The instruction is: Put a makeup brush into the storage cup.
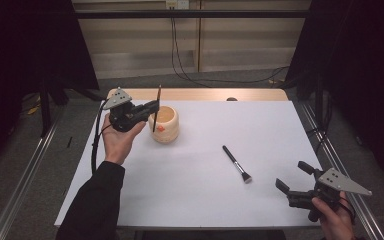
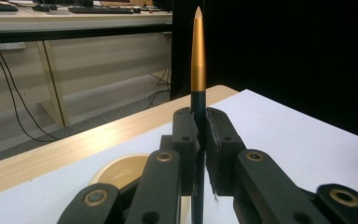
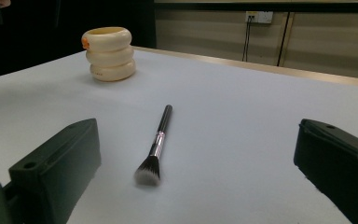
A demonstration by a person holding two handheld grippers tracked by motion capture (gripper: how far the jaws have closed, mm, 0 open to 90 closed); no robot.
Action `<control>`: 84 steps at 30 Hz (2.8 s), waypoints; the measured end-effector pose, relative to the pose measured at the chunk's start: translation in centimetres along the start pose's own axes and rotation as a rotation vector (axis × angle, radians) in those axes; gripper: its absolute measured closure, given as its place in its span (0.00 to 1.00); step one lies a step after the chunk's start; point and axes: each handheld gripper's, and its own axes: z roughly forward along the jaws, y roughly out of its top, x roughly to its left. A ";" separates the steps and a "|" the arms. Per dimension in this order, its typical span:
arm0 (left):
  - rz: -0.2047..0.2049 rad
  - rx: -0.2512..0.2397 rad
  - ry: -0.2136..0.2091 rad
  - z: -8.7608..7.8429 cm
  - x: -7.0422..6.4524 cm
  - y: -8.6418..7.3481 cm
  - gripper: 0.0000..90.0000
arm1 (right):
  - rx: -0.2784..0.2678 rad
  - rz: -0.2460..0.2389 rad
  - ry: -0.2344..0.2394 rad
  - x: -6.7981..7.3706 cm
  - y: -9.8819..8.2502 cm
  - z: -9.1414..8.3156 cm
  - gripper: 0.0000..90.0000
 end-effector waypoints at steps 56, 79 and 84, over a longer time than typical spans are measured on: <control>0.000 -0.025 0.044 5.7 2.9 0.2 0.93 | 0.001 0.018 -0.011 0.1 -0.1 -0.1 0.00; -0.017 0.001 0.062 5.7 3.3 -3.8 0.93 | 0.001 0.010 -0.005 0.1 -0.1 -0.1 0.00; -0.025 0.001 0.057 5.7 3.6 -4.4 0.93 | -0.002 0.007 -0.007 0.1 -0.1 -0.1 0.00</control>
